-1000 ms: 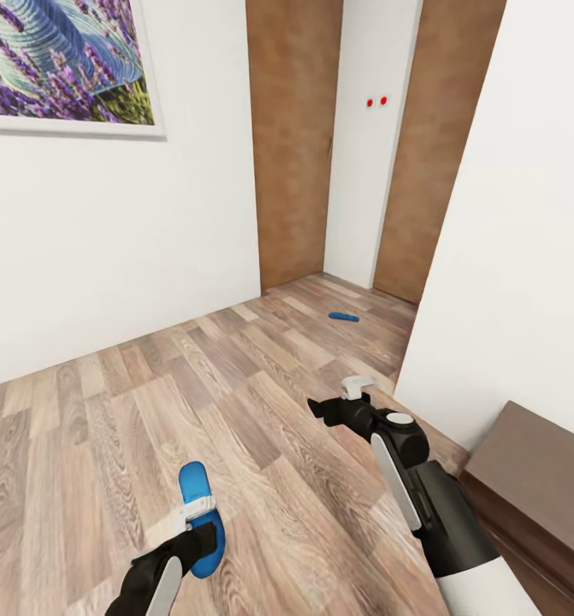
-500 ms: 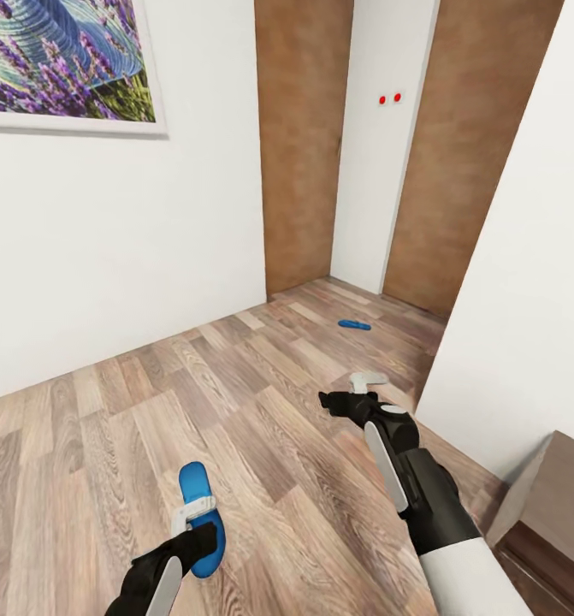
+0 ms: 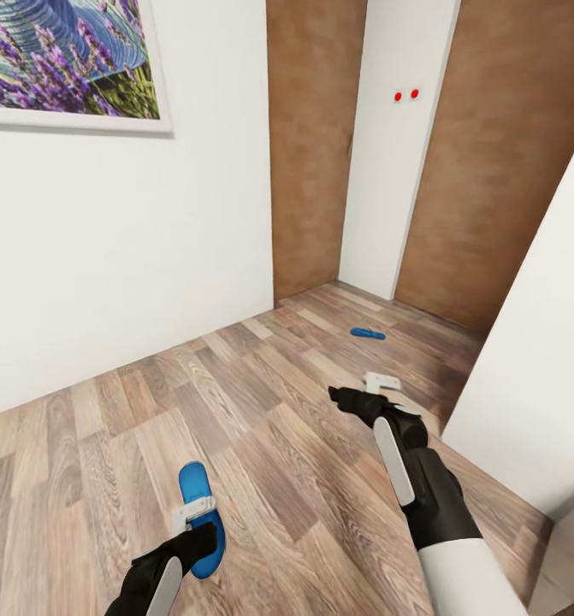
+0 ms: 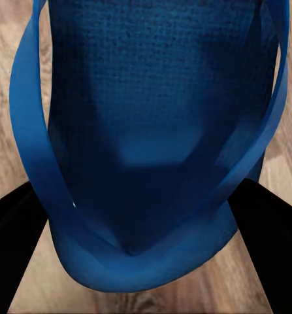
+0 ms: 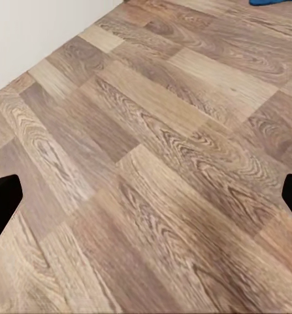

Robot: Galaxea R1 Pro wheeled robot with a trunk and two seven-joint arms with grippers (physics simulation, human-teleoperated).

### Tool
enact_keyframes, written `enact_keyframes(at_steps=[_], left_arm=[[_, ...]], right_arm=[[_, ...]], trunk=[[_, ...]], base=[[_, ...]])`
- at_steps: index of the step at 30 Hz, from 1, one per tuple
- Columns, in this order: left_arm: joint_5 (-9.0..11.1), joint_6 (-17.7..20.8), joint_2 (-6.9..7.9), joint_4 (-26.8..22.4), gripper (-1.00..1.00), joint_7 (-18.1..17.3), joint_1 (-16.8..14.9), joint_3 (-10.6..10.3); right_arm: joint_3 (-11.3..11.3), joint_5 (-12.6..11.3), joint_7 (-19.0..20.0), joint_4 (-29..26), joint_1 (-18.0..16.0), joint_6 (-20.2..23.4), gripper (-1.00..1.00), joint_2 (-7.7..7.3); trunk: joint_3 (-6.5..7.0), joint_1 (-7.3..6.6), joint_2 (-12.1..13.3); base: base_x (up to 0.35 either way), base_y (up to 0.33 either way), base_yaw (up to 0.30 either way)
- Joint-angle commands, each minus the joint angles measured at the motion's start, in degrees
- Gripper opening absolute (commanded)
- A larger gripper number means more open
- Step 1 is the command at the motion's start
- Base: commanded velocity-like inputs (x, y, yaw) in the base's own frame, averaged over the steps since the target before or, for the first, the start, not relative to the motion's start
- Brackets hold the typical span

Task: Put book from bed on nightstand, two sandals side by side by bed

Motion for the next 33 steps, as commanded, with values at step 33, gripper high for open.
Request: enact_keyframes(at_steps=[33], left_arm=[[0.1, 0.1, -0.03, 0.7, -1.00, 0.5, -0.2, -0.2]], right_arm=[[-3.5, -14.9, -21.2, 1.1, -0.2, -0.2, 1.00, 1.33]], trunk=[[-0.06, 0.02, 0.0]], base=[[0.315, 0.039, 0.000]])
